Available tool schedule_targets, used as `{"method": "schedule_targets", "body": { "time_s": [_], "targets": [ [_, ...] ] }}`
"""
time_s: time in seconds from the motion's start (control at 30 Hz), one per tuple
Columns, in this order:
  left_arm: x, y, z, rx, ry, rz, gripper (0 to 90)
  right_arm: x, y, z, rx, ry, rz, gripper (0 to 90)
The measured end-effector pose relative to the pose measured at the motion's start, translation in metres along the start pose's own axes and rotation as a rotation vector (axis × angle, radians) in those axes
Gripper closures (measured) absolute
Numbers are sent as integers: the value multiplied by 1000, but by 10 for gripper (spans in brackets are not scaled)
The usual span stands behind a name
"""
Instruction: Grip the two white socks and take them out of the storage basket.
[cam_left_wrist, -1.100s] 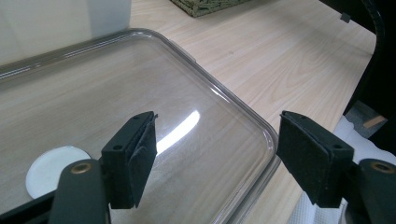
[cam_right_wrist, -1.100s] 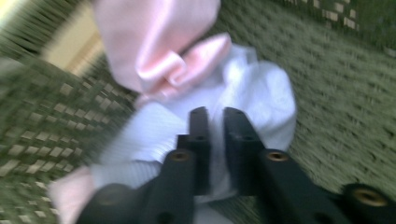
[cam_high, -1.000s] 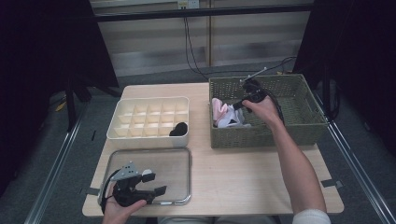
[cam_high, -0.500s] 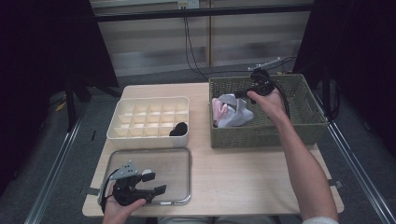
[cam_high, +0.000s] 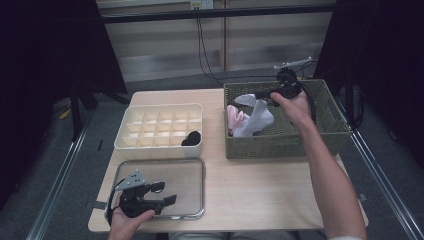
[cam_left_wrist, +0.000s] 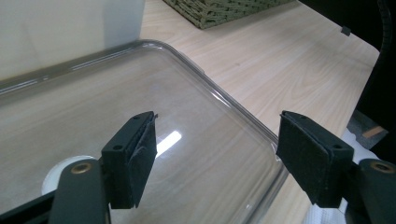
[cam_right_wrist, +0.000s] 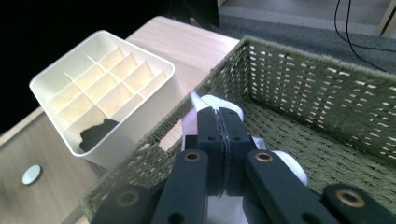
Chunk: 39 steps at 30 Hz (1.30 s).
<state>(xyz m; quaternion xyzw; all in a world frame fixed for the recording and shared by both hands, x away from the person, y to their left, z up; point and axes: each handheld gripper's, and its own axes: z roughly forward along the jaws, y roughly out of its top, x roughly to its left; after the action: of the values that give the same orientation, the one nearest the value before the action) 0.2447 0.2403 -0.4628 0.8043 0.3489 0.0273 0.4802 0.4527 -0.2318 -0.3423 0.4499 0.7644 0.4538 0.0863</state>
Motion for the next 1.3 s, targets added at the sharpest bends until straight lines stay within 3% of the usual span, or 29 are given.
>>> {"method": "schedule_targets", "body": {
  "time_s": [0.27, 0.67, 1.3],
  "targets": [
    [2, 2, 1, -8, 3, 4, 279, 3, 4, -17, -36, -9, -12, 888],
    [3, 2, 0, -14, 2, 13, 277, 17, 26, -40, -94, -24, -46, 888],
    [3, 3, 3, -18, 1, 12, 270, 19, 29, -63, -161, -2, -37, 889]
  ]
}}
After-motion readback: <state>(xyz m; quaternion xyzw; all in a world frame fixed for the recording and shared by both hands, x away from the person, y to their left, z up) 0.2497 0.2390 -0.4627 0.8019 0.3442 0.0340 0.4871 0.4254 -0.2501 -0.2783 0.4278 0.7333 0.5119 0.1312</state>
